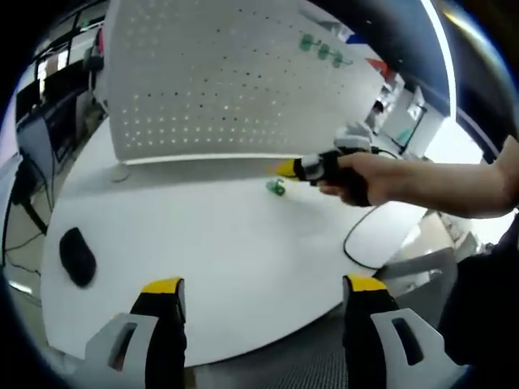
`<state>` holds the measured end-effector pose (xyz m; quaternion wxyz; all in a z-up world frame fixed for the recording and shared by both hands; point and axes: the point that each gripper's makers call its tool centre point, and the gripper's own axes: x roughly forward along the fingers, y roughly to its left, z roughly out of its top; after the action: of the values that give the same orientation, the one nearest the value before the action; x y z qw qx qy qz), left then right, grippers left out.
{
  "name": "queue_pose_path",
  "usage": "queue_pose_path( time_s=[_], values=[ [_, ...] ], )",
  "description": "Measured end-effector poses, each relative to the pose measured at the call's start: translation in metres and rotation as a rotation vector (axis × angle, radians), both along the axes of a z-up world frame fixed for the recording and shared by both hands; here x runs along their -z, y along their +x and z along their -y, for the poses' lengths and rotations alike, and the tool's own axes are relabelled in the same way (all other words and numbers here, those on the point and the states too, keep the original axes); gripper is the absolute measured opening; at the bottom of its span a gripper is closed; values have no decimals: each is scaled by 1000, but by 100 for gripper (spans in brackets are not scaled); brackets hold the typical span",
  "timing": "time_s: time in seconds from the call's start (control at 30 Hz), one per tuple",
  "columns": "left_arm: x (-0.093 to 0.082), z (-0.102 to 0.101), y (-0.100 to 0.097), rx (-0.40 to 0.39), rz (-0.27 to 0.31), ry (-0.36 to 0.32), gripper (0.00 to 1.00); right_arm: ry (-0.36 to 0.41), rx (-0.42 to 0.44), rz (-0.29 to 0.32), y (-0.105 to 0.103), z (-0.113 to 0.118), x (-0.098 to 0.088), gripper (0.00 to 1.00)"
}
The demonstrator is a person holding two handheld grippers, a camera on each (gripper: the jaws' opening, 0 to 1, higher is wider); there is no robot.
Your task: Insert the hook assembly into the mounting plate slot until the hook locks in place.
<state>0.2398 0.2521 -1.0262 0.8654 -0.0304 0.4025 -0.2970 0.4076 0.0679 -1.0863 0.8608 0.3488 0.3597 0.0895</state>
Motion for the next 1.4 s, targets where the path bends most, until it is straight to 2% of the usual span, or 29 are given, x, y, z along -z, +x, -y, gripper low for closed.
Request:
queue_pose_path(
  time_s=[0.2, 0.37, 0.5, 0.57, 0.83, 1.0, 1.17, 1.27, 1.4],
  values=[
    [0, 1, -1, 6, 2, 2, 80, -76, -34, 38, 2, 14, -7, 0],
    [-3, 4, 0, 11, 10, -2, 80, -131, -116, 46, -4, 11, -6, 0],
    [-4, 5, -1, 15, 12, 0, 80, -127, -131, 35, -12, 6, -2, 0],
    [-5, 5, -1, 14, 14, 0, 80, -130, -134, 35, -15, 4, 0, 4],
    [-2, 3, -5, 8, 7, 4, 80, -127, -188, 29, -18, -12, 10, 7],
    [-1, 3, -6, 3, 2, 4, 80, -100, -186, 1, -11, -15, 20, 8],
    [1, -2, -5, -4, -2, 16, 80, -69, -158, -26, -10, -17, 21, 9],
    [1, -3, -4, -8, -5, 14, 80, -17, -115, -48, -8, -17, 20, 9],
    [2, -2, -3, -5, -8, 16, 80, -50, -127, -28, -7, -16, 17, 2]
  ],
)
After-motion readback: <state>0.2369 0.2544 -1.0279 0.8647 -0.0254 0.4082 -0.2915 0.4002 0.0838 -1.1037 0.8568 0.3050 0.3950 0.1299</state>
